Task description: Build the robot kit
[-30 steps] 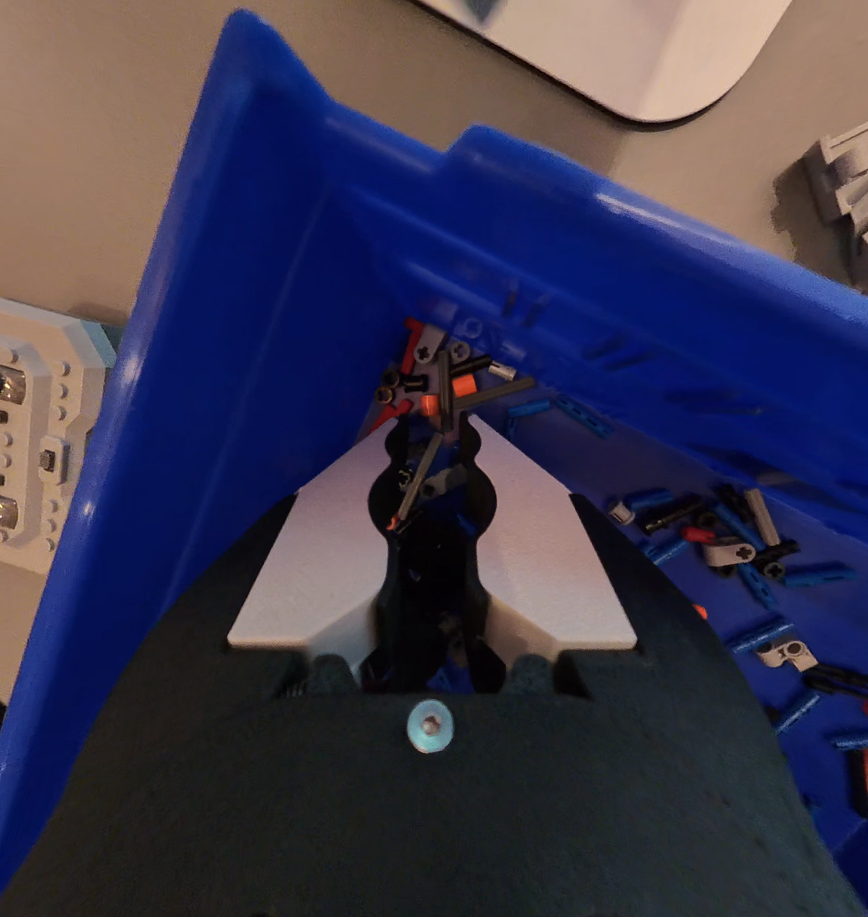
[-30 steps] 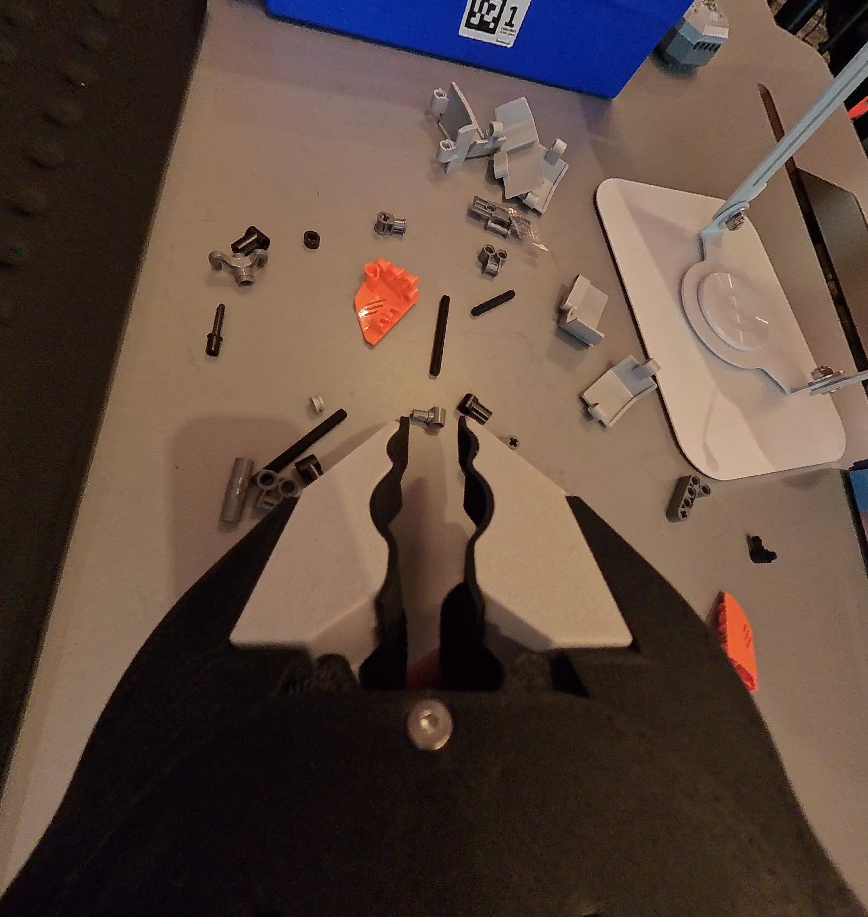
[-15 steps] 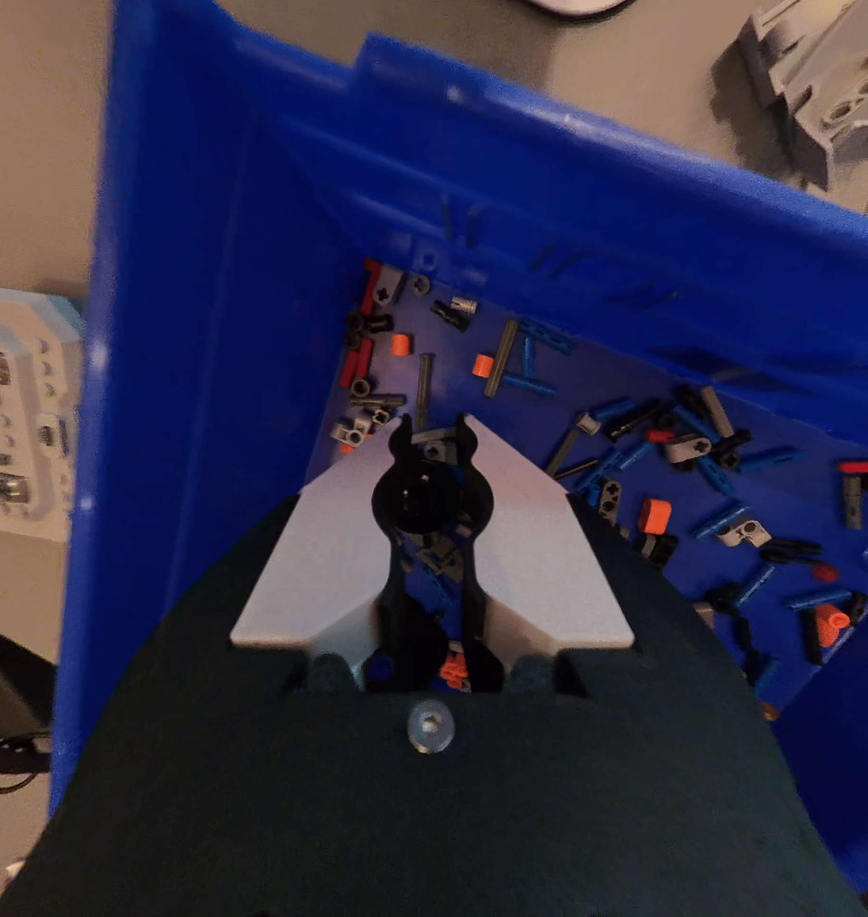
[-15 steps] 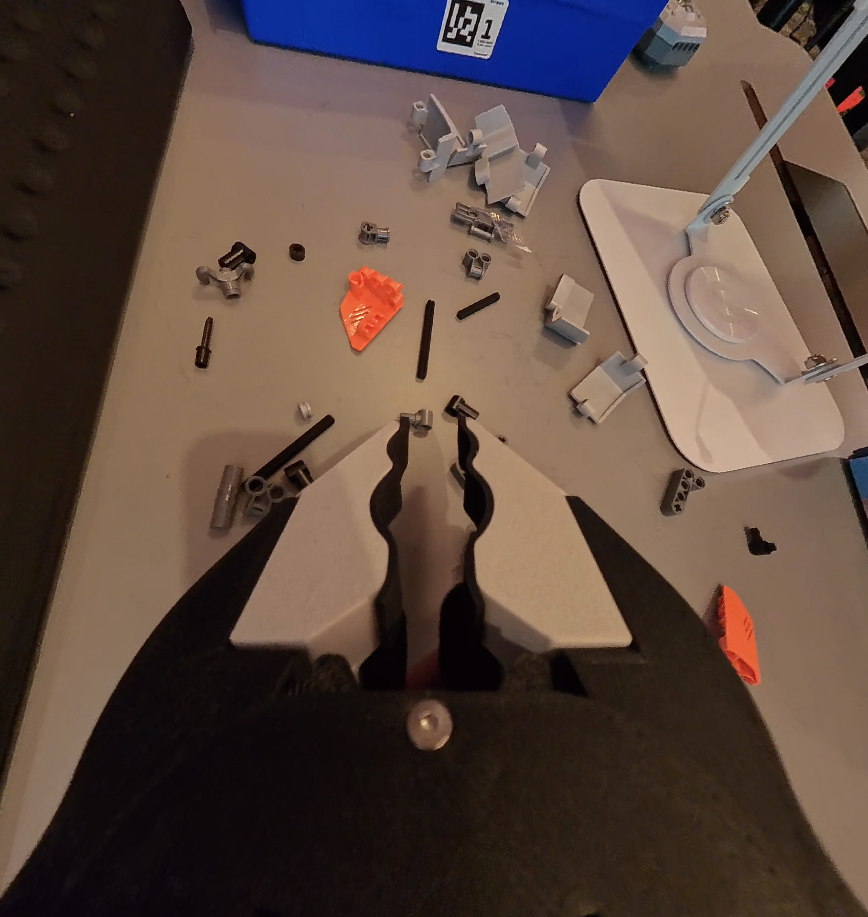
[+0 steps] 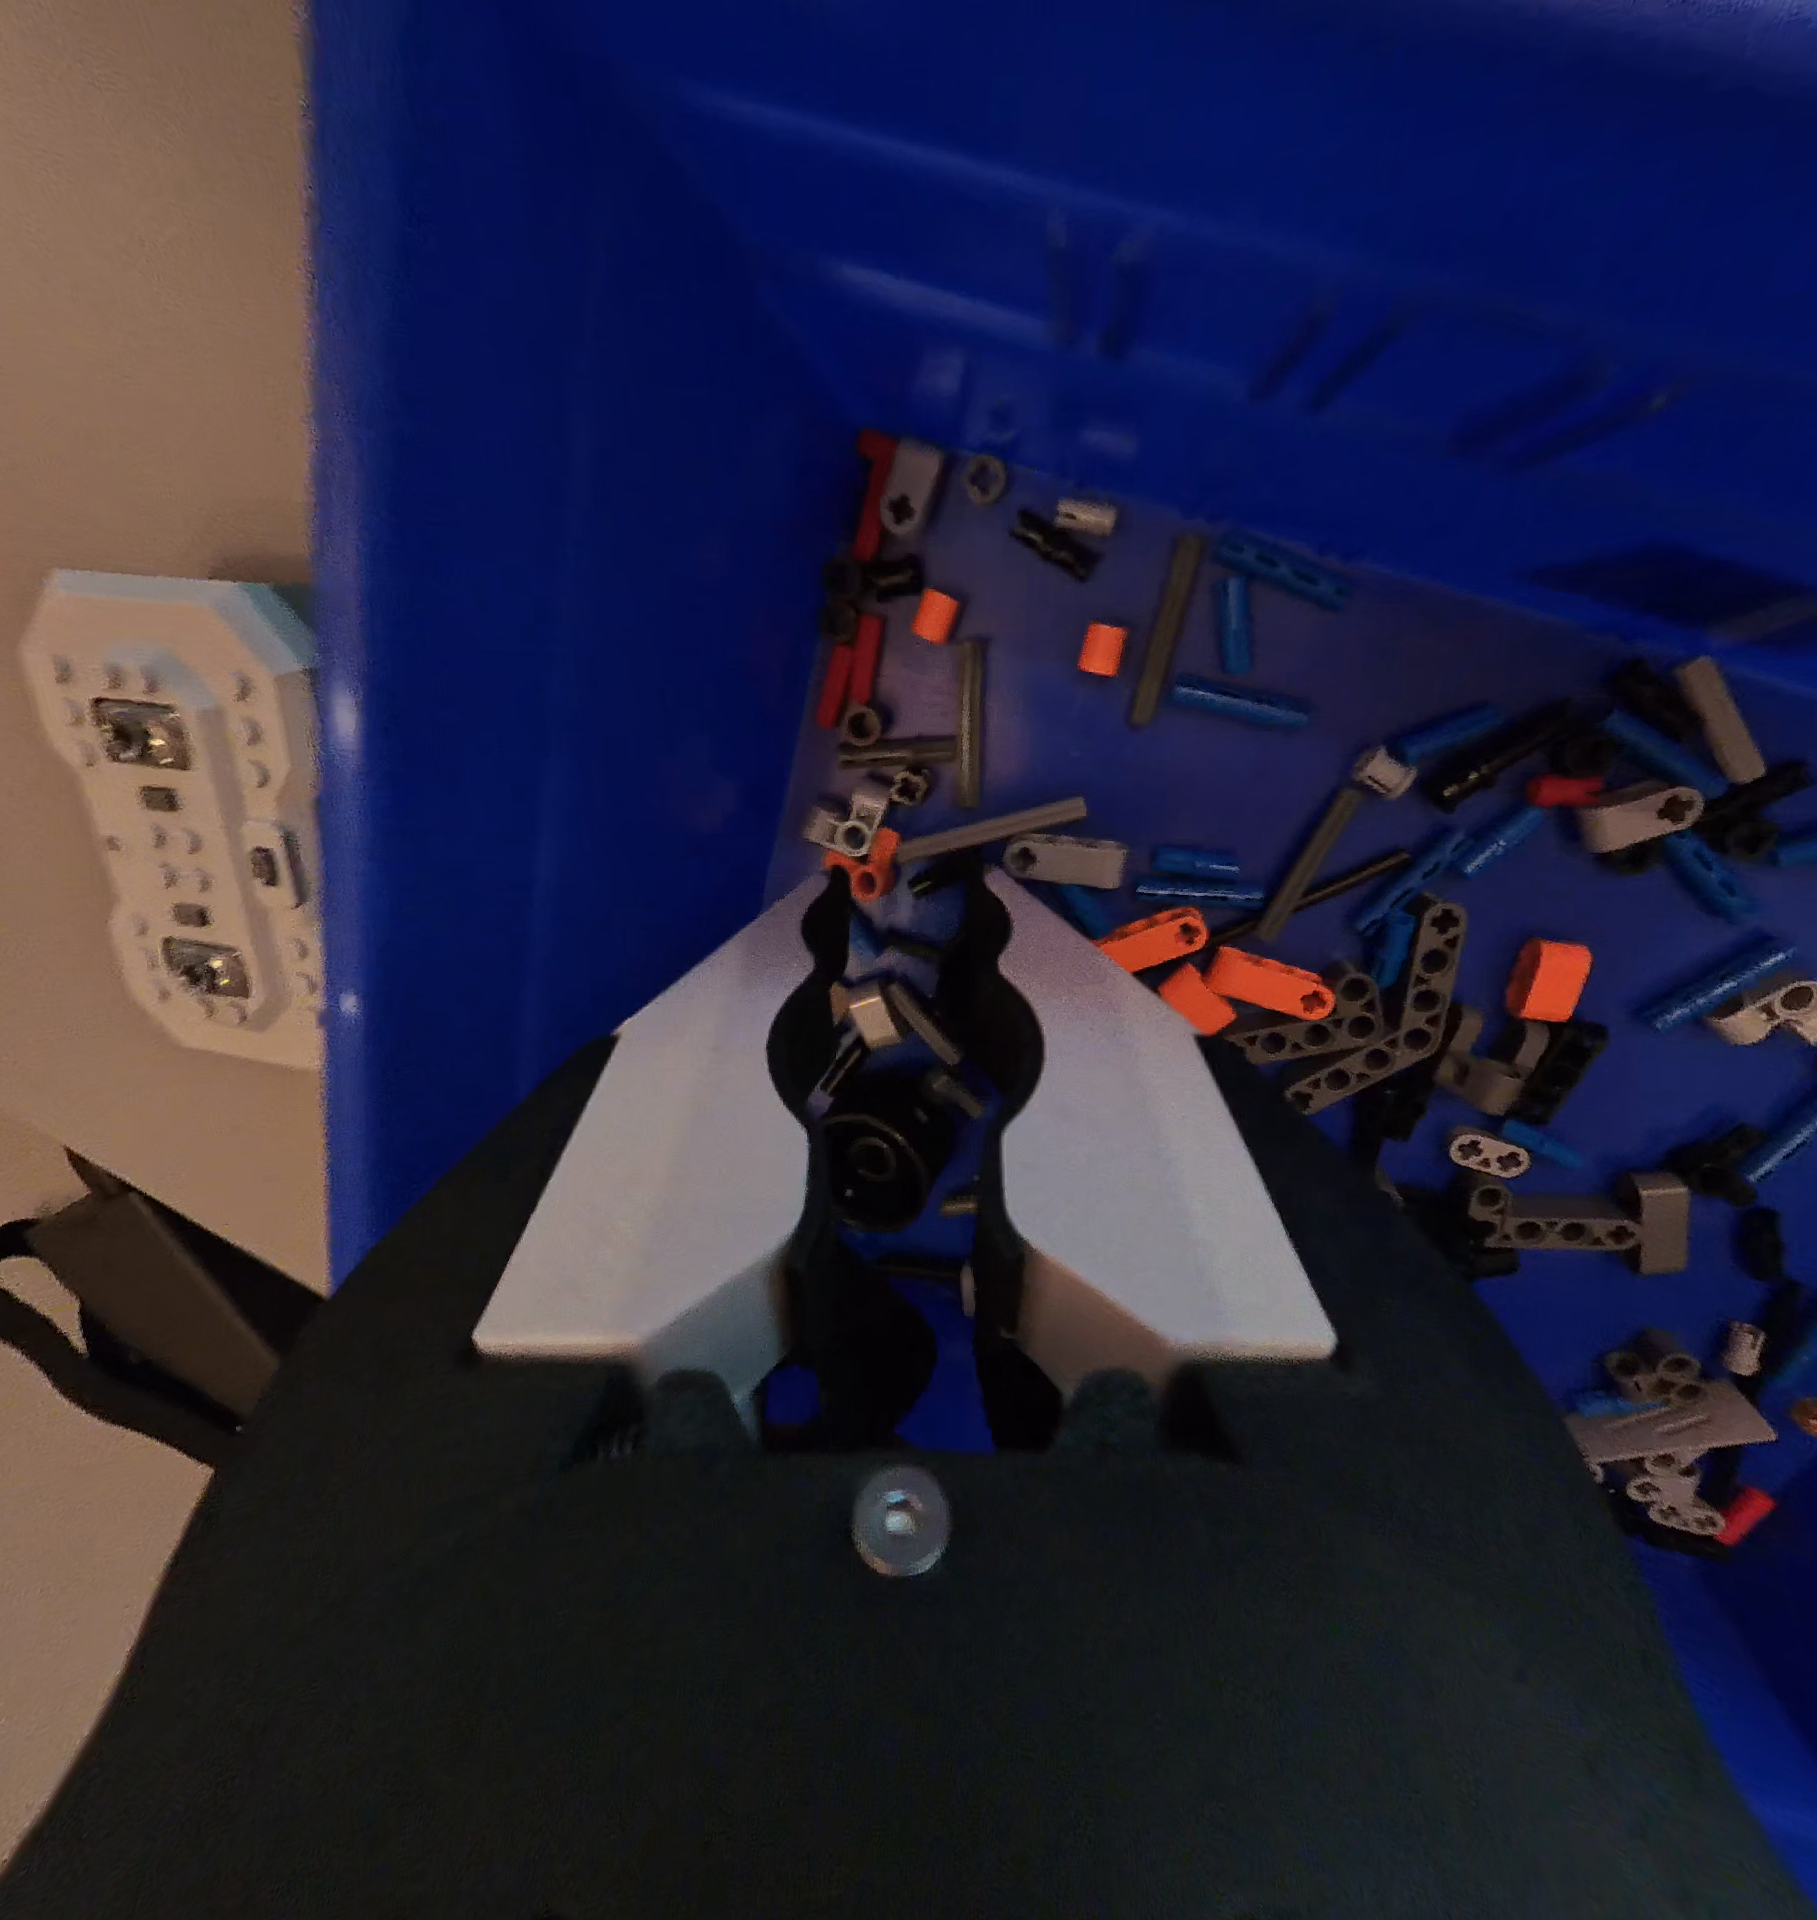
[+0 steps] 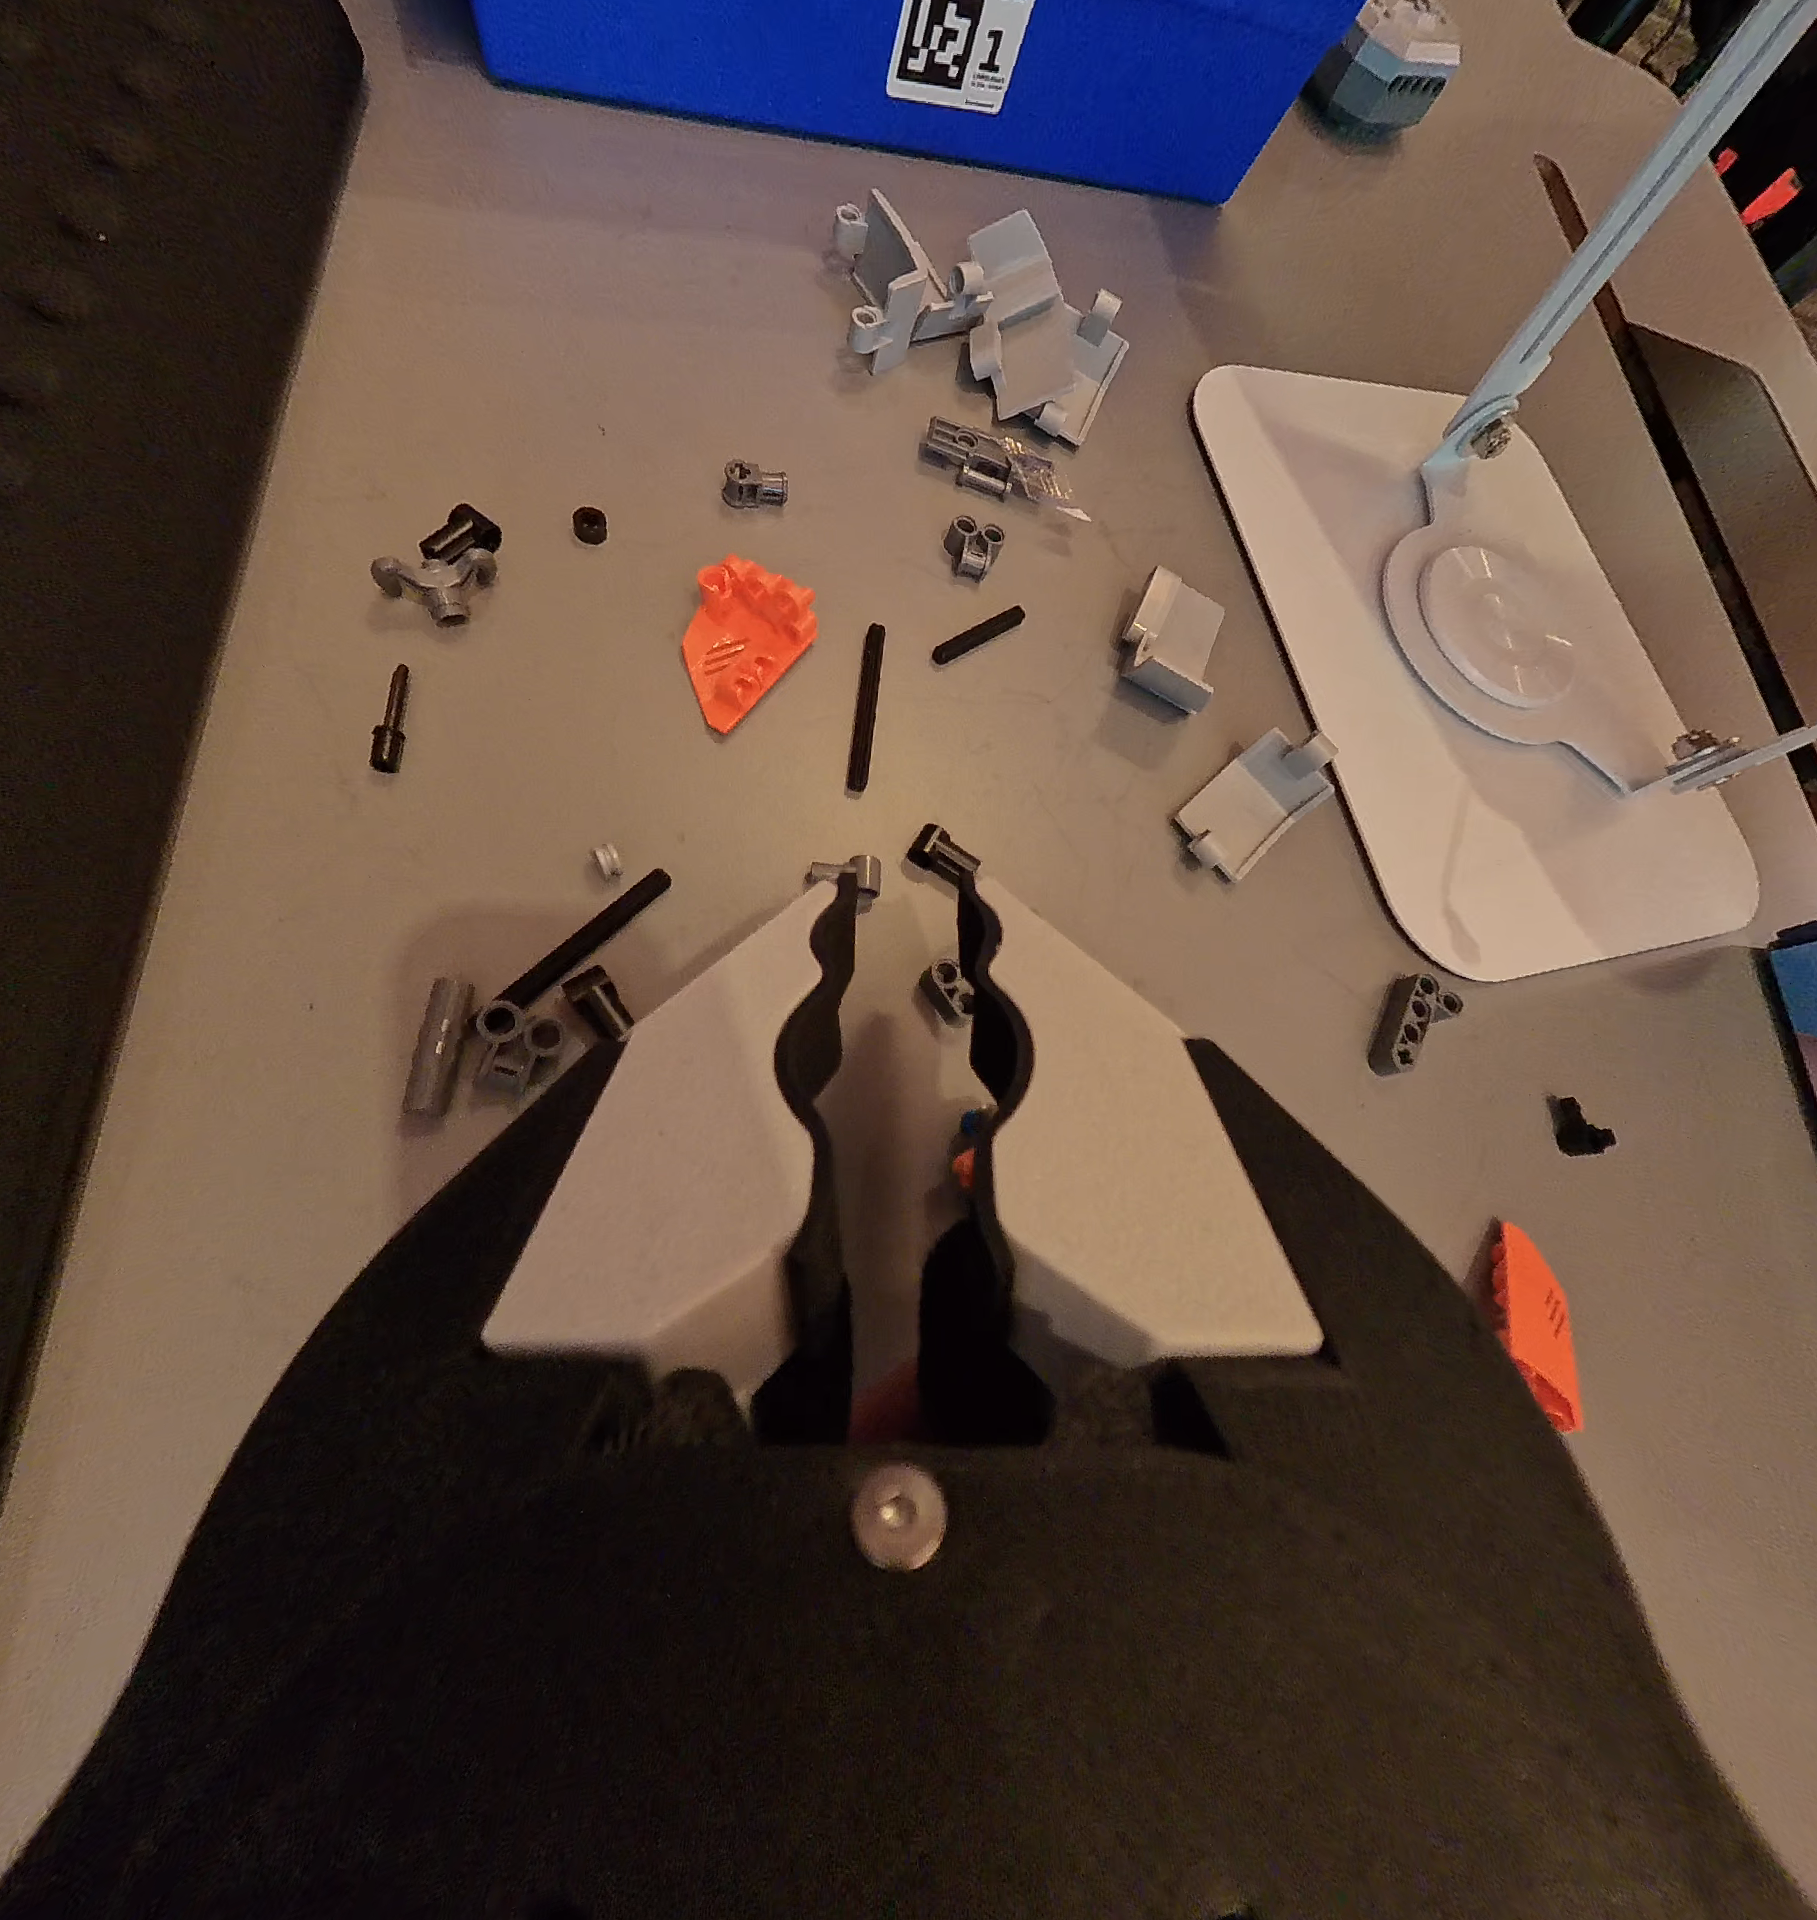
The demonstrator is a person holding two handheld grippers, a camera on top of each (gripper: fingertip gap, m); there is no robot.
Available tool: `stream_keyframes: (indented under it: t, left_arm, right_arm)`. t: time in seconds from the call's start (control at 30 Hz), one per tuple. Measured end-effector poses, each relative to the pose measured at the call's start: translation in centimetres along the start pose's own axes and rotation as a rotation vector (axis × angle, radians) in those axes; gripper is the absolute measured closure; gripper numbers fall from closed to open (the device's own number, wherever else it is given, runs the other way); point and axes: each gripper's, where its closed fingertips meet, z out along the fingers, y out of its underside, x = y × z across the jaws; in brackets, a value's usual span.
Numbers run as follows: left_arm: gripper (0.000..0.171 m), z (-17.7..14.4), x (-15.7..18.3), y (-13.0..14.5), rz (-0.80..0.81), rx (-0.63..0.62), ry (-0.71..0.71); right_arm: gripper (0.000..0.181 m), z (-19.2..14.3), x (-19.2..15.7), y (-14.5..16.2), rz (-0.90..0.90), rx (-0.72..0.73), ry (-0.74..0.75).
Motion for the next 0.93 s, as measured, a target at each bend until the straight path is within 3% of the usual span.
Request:
stream_keyframes:
  t: [0.2, 0.43, 0.53, 0.7, 0.93]
  left_arm:
    - [0.152, 1.0, 1.9, 1.4, -0.052, -0.089, 0.103]
    - [0.147, -0.5, 5.0, 4.3, -0.055, -0.226, 0.220]
    - [0.148, -1.6, 3.8, 4.0, -0.082, -0.195, 0.148]
    - [0.150, -3.0, 0.2, 2.2, -0.131, -0.042, 0.022]
    - [0.150, -1.5, -1.0, 2.5, -0.061, -0.066, -0.011]
  right_arm:
    - [0.164, -0.3, -0.1, 0.0, -0.013, -0.001, 0.004]
    - [0.165, -0.2, -0.4, 0.1, -0.022, -0.007, -0.003]
    - [0.165, -0.3, -0.3, 0.1, -0.021, -0.006, -0.003]
    - [0.165, -0.3, -0.2, 0.1, -0.017, -0.006, -0.002]
    - [0.165, -0.2, -0.2, 0.3, -0.014, -0.009, -0.004]
